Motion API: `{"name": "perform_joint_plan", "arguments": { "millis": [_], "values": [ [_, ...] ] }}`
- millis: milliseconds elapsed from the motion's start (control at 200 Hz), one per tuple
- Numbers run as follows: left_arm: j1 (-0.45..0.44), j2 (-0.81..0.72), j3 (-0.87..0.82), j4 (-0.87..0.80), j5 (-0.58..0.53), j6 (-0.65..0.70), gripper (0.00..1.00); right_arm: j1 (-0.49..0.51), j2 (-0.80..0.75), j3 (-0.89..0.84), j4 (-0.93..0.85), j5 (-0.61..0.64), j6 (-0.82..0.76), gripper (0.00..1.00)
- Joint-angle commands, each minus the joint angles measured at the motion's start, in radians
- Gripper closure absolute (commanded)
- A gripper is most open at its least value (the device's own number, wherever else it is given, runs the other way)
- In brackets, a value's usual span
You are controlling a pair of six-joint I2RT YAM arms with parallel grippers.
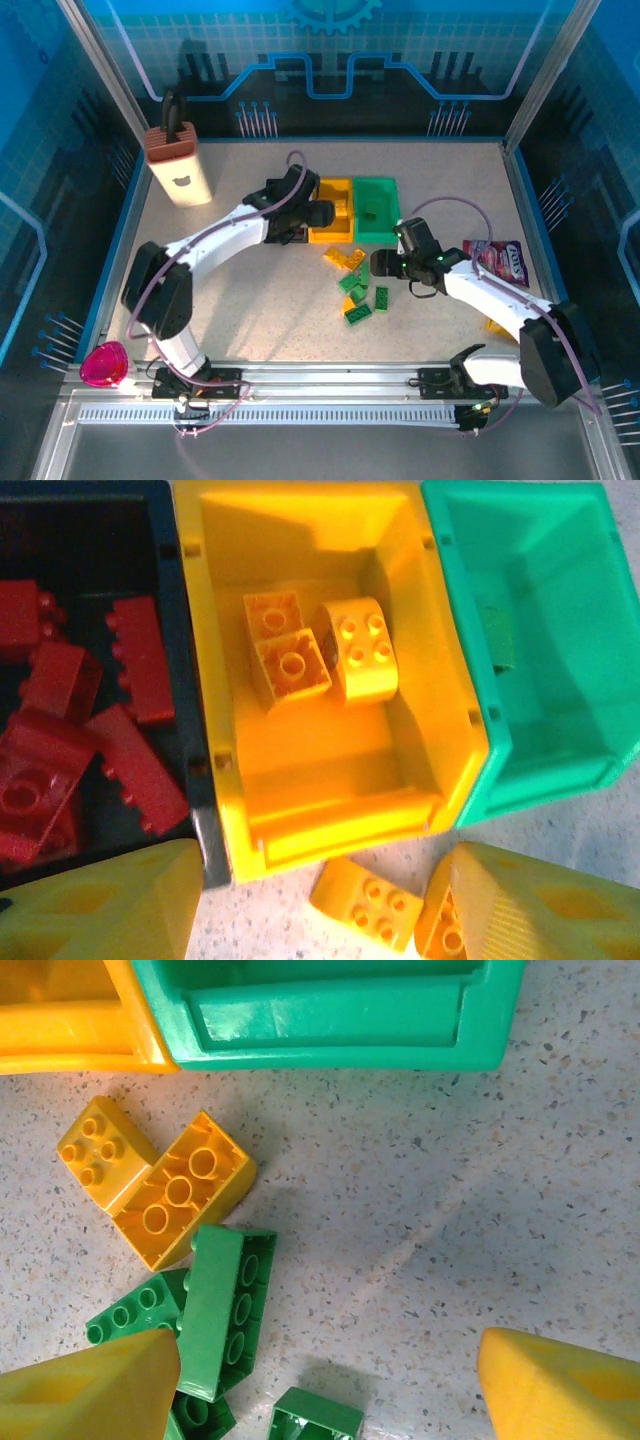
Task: Sort the legos into containers by color
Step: Pick up the lego from the center of the table.
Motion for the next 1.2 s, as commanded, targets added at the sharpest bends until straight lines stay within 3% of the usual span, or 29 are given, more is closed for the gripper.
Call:
{"name": "perform_joint_plan", "arguments": {
  "millis": [0, 395, 740, 941, 1191],
  "values": [
    [-0.010, -0.078, -0.103, 0.101, 0.019, -0.030, 0.33, 0.025, 0.017, 0.065, -0.045, 0.014, 0.001, 0.20],
    [-0.071, -0.239, -0.349, 0.171, -0.028, -0.038, 0.32, 0.093, 0.144, 0.161, -0.117, 0.035, 0.009, 0.19],
    [-0.131, -0.340, -0.592, 0.277, -0.023, -0.155, 0.32, 0.157, 0.292, 0.257, -0.133, 0.052, 0.035, 0.22],
    [-0.134, -0.370, -0.664, 0.288, -0.034, -0.184, 0.32, 0.179, 0.393, 0.314, -0.199, 0.122, 0.081, 0.35],
    [-0.135, -0.370, -0.680, 0.301, -0.041, -0.180, 0.32, 0.181, 0.393, 0.306, -0.233, 0.162, 0.096, 0.43]
  ]
}}
